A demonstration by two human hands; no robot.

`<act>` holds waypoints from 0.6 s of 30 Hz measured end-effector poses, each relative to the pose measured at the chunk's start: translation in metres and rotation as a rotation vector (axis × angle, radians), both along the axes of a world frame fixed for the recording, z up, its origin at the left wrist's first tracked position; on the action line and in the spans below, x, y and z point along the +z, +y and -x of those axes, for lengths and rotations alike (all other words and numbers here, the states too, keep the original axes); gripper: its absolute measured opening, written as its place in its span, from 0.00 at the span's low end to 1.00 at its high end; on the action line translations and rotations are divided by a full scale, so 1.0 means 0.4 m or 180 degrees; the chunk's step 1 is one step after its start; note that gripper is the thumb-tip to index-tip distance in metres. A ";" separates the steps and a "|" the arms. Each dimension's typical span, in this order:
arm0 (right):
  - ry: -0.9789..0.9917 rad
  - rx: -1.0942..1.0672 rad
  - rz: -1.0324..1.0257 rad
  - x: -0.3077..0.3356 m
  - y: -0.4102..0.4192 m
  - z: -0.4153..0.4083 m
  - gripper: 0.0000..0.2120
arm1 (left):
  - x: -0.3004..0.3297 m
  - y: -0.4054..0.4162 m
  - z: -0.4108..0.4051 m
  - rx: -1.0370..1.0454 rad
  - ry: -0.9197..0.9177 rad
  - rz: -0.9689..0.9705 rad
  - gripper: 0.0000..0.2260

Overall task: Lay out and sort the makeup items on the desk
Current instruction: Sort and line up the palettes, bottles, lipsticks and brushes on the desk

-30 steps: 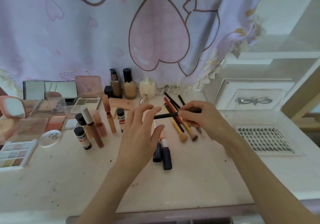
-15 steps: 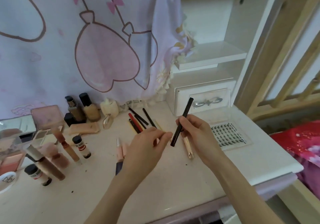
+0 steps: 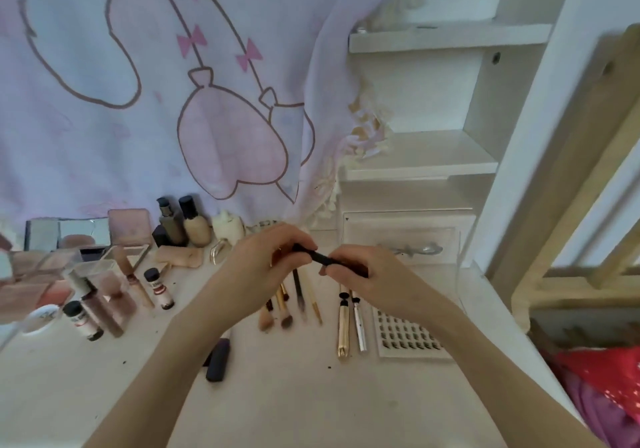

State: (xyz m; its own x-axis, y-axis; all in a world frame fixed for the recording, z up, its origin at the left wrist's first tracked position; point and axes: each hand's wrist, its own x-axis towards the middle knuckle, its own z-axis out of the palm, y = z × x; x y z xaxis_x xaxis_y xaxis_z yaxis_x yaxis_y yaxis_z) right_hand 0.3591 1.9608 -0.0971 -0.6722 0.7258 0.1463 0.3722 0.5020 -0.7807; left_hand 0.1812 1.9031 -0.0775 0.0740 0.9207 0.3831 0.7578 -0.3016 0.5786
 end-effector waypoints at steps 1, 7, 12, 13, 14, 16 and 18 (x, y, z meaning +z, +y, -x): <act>-0.0006 0.0085 -0.0024 0.001 -0.001 0.008 0.10 | 0.004 -0.010 0.003 0.0045 0.0014 0.0032 0.13; 0.0082 0.0327 -0.0322 -0.015 -0.035 0.079 0.08 | 0.020 -0.081 0.040 0.0342 -0.0077 0.0039 0.09; 0.0188 0.0289 -0.0470 -0.006 -0.079 0.127 0.08 | 0.036 -0.131 0.084 0.0456 -0.0138 -0.0009 0.11; 0.0194 0.0269 -0.0468 0.000 -0.086 0.133 0.09 | 0.038 -0.135 0.091 0.0459 -0.0089 -0.0017 0.10; 0.0177 0.0250 -0.0484 0.005 -0.093 0.138 0.11 | 0.039 -0.139 0.099 0.0462 -0.0041 -0.0022 0.10; 0.0069 0.0205 -0.0515 0.015 -0.106 0.149 0.08 | 0.037 -0.147 0.121 0.0491 0.0036 -0.0002 0.08; 0.0090 0.0183 -0.0245 0.019 -0.117 0.157 0.05 | 0.028 -0.158 0.149 0.0560 0.0068 0.0018 0.05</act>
